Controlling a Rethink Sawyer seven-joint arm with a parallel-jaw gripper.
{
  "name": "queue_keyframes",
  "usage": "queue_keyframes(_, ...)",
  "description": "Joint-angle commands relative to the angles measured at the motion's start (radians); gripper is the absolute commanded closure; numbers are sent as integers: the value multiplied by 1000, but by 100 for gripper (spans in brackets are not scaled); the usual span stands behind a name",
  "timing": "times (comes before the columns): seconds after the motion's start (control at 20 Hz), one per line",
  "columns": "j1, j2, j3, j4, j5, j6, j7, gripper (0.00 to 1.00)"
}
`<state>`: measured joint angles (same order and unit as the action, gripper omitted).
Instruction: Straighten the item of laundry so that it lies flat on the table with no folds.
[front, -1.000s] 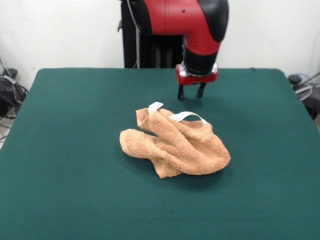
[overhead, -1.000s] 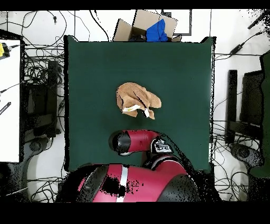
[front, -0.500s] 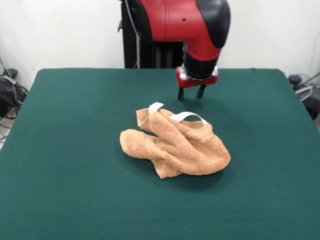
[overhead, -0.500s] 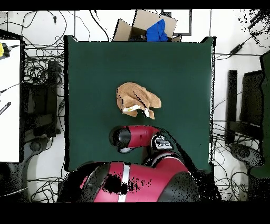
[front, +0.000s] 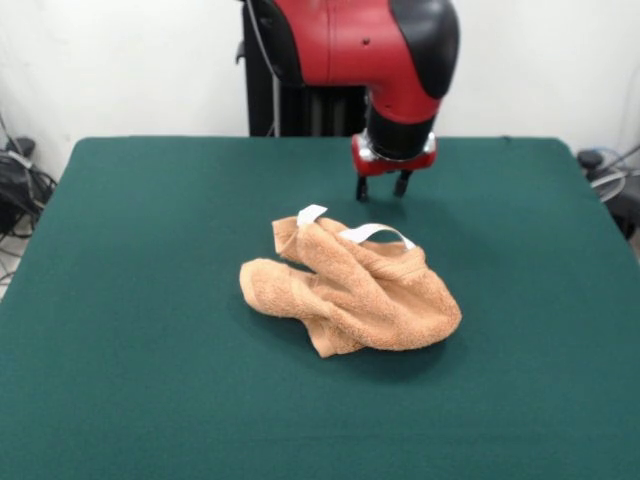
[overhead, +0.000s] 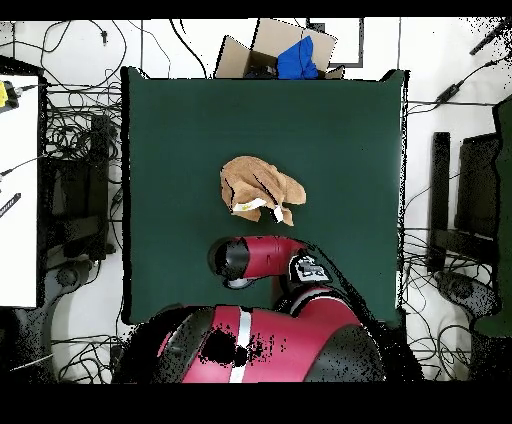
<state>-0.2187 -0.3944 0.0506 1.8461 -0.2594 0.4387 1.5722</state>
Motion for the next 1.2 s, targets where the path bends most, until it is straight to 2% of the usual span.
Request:
queue_keyframes(0.05, -42, 55, 55, -71, -33, -313, 159, 0)
queue_keyframes(0.3, -44, -60, 32, 95, -46, -377, 205, 0)
queue_keyframes(0.4, -50, -89, 28, 133, -48, -389, 203, 0)
queue_keyframes(0.8, -53, -104, 4, 209, -33, -462, 190, 0)
queue_keyframes(1.2, -51, -95, -10, 233, -24, -495, 181, 0)
